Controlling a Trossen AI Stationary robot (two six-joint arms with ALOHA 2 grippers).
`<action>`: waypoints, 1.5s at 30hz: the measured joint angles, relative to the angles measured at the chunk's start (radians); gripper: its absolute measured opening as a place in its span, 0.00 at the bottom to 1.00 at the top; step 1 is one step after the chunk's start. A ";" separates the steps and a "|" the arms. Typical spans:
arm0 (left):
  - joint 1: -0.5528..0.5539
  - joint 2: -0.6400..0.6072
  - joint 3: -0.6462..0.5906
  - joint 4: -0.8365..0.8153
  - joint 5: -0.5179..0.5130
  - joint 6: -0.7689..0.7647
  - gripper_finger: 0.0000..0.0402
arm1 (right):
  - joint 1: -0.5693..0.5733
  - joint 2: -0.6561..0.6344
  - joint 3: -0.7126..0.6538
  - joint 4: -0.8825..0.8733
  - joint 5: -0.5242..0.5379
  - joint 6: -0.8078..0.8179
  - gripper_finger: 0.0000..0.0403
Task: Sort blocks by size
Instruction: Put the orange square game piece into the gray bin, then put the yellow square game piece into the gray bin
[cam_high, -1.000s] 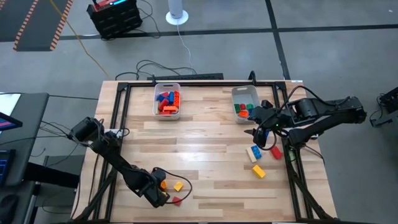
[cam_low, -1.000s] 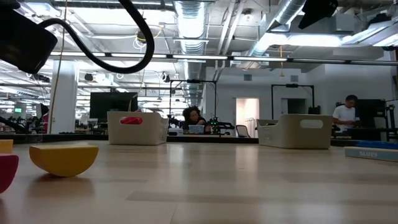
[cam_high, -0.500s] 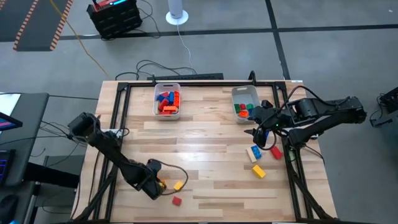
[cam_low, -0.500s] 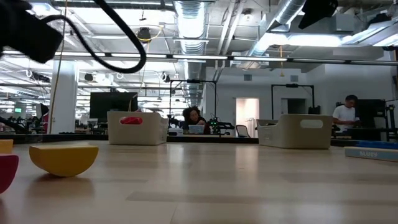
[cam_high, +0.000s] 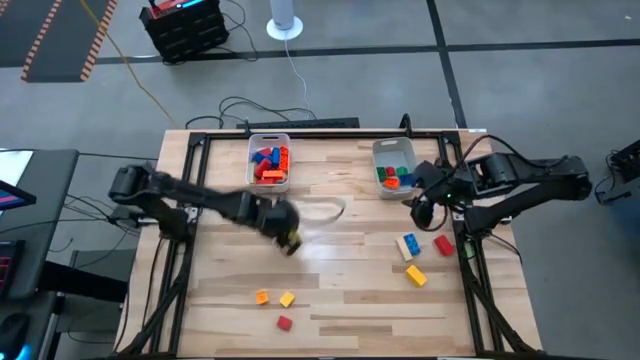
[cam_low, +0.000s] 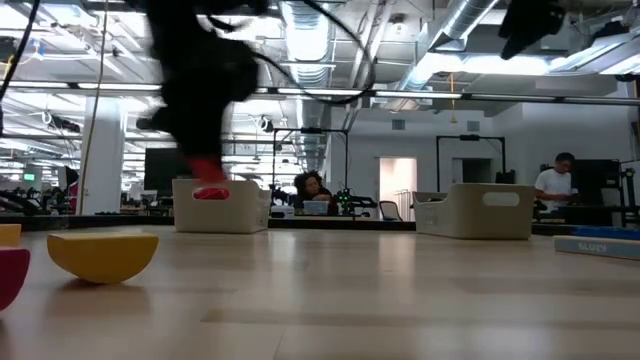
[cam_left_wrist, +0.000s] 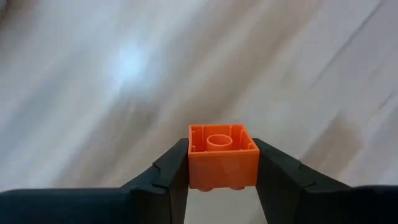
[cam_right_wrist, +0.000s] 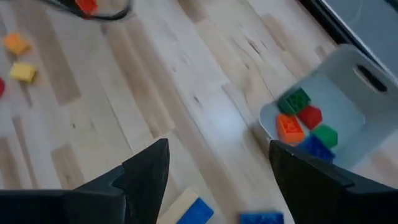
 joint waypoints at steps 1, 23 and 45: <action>0.044 0.004 0.000 0.064 0.013 0.046 0.35 | 0.000 -0.008 0.000 -0.004 0.000 0.026 0.75; 0.419 0.732 0.896 0.342 0.196 0.476 0.35 | 0.012 0.002 0.000 0.129 0.001 0.289 0.75; 0.452 0.892 1.221 0.160 0.320 0.576 0.68 | 0.096 0.002 0.000 0.118 0.058 0.371 0.75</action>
